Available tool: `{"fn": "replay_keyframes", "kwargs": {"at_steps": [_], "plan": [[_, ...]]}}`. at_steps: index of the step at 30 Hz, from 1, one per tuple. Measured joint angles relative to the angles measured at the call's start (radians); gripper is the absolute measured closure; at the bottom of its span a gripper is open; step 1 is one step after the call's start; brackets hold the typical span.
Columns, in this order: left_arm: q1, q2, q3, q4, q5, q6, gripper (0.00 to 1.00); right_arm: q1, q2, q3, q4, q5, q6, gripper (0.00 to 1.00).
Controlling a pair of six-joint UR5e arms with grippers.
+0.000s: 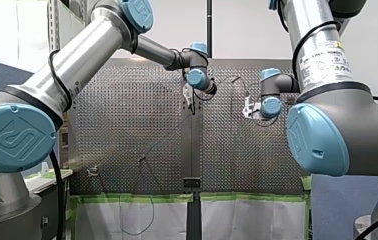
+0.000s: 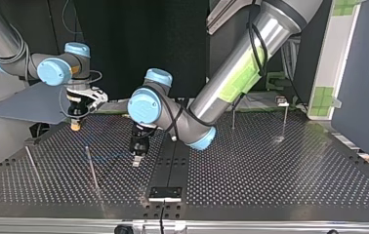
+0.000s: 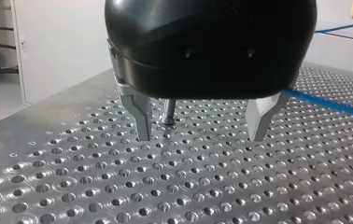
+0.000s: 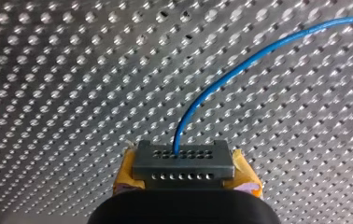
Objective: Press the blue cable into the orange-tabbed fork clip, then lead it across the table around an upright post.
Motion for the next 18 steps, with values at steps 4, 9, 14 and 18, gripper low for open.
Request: {"fn": "replay_keyframes", "kwargs": {"at_steps": [4, 9, 14, 18], "plan": [[-0.001, 0.000, 0.000, -0.003, -0.003, 0.012, 0.00, -0.005, 0.000, 0.043, -0.042, 0.004, 0.009, 1.00], [-0.002, 0.000, 0.000, -0.003, -0.004, 0.018, 0.00, -0.004, 0.000, 0.090, -0.089, 0.007, 0.005, 1.00], [-0.003, 0.000, 0.000, -0.003, -0.005, 0.019, 0.00, -0.007, 0.000, 0.135, -0.134, 0.009, -0.012, 1.00], [-0.003, 0.000, 0.000, -0.003, -0.016, 0.019, 0.00, -0.015, 0.000, 0.168, -0.167, 0.010, -0.032, 1.00]]}}
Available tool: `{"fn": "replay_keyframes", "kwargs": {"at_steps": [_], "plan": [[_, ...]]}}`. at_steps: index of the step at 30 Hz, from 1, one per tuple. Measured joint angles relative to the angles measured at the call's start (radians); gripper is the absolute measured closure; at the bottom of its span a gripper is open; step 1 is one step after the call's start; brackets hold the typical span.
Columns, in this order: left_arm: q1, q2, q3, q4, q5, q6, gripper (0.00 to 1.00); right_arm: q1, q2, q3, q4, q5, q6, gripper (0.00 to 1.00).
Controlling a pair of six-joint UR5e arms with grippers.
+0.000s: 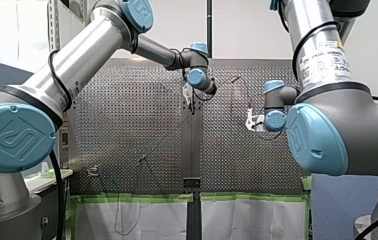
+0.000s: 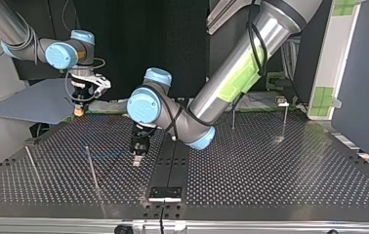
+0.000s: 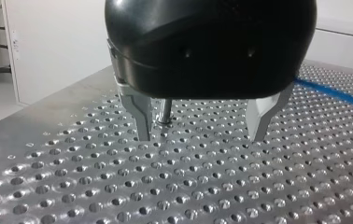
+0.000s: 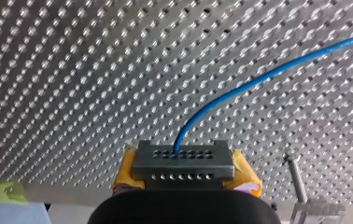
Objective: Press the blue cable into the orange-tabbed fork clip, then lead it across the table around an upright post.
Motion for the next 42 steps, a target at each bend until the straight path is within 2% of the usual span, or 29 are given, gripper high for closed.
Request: {"fn": "replay_keyframes", "kwargs": {"at_steps": [4, 9, 11, 16, 21, 29, 38, 42], "plan": [[0.000, 0.000, 0.000, 0.000, -0.016, 0.000, 0.00, -0.014, -0.001, 0.037, -0.038, -0.002, -0.015, 1.00], [-0.002, 0.000, 0.000, 0.000, -0.019, 0.001, 0.00, -0.019, -0.008, 0.081, -0.082, -0.001, -0.031, 1.00], [-0.003, 0.000, 0.000, 0.000, -0.020, 0.001, 0.00, -0.020, -0.016, 0.100, -0.100, -0.002, -0.028, 1.00], [-0.005, 0.000, 0.000, 0.000, -0.021, 0.002, 0.00, -0.025, -0.025, 0.143, -0.145, -0.008, -0.010, 1.00], [-0.006, 0.000, -0.001, -0.001, -0.021, 0.000, 0.00, -0.028, -0.027, 0.164, -0.194, -0.006, -0.020, 1.00], [-0.006, 0.000, 0.000, -0.001, -0.021, -0.001, 0.00, -0.028, -0.028, 0.180, -0.271, -0.003, -0.025, 1.00], [-0.006, 0.000, -0.001, -0.002, -0.021, -0.001, 0.00, -0.033, -0.027, 0.215, -0.359, -0.001, -0.003, 1.00], [-0.006, 0.000, 0.000, -0.002, -0.020, -0.001, 0.00, -0.044, -0.014, 0.218, -0.400, -0.002, 0.019, 1.00]]}}
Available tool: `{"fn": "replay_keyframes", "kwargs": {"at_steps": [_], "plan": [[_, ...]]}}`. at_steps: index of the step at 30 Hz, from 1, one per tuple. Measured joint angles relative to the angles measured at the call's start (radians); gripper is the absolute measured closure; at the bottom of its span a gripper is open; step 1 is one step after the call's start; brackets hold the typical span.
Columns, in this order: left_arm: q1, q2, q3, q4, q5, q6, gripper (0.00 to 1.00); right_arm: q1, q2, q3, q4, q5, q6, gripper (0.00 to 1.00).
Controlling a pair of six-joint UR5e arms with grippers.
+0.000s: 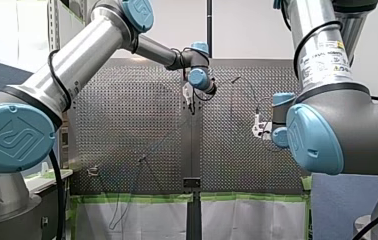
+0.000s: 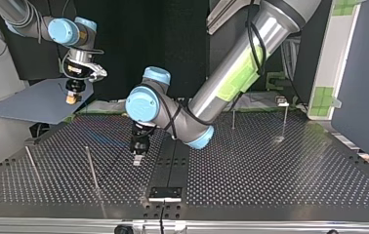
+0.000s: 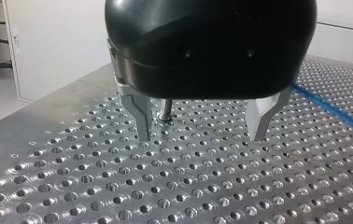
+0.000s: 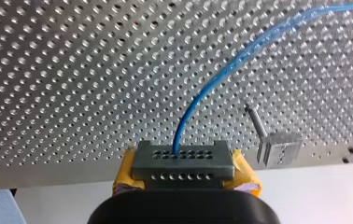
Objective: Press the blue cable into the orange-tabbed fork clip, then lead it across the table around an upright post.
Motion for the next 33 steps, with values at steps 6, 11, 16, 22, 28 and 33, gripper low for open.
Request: {"fn": "replay_keyframes", "kwargs": {"at_steps": [6, 11, 16, 22, 28, 33], "plan": [[-0.001, 0.000, 0.000, -0.010, 0.000, -0.001, 0.00, -0.020, 0.044, -0.001, -0.032, 0.001, 0.021, 1.00], [-0.003, 0.000, 0.000, -0.020, -0.001, 0.001, 0.00, -0.040, 0.067, -0.003, -0.033, 0.003, 0.039, 1.00], [-0.006, 0.000, 0.000, -0.026, -0.001, 0.001, 0.00, -0.057, 0.081, -0.007, -0.034, 0.003, 0.044, 1.00], [-0.010, 0.000, 0.000, -0.027, -0.001, 0.002, 0.00, -0.063, 0.097, -0.012, -0.033, 0.001, 0.046, 1.00], [-0.015, 0.000, 0.000, -0.028, 0.000, 0.002, 0.00, -0.065, 0.134, -0.046, -0.031, 0.003, 0.046, 1.00], [-0.018, 0.000, 0.000, -0.029, 0.001, 0.003, 0.00, -0.063, 0.183, -0.065, -0.036, 0.005, 0.046, 1.00]]}}
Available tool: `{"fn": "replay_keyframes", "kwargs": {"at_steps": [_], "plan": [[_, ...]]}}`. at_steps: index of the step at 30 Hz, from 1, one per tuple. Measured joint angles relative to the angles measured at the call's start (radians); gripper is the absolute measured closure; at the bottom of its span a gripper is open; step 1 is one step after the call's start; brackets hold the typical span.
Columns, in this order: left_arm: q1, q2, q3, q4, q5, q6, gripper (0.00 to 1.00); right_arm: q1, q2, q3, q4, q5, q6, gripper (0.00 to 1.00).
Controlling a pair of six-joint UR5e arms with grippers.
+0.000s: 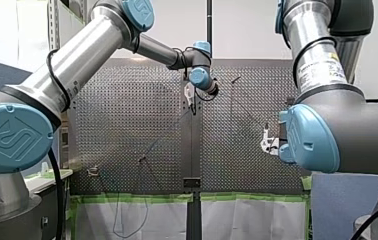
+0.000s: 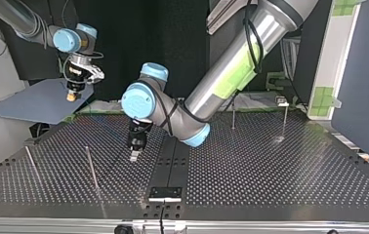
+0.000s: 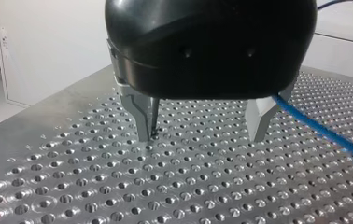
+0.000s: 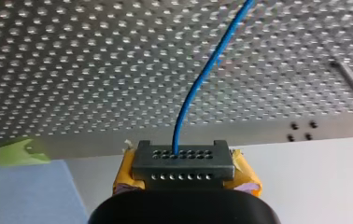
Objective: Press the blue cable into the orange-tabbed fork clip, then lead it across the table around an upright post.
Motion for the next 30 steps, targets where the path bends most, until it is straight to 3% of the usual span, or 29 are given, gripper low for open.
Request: {"fn": "replay_keyframes", "kwargs": {"at_steps": [12, 30], "plan": [[-0.007, 0.000, 0.000, -0.034, 0.000, 0.005, 0.00, -0.003, 0.095, -0.011, -0.005, 0.009, -0.004, 1.00], [-0.004, 0.001, 0.000, -0.037, -0.003, 0.014, 0.00, -0.009, 0.225, -0.075, -0.026, 0.021, -0.005, 1.00]]}}
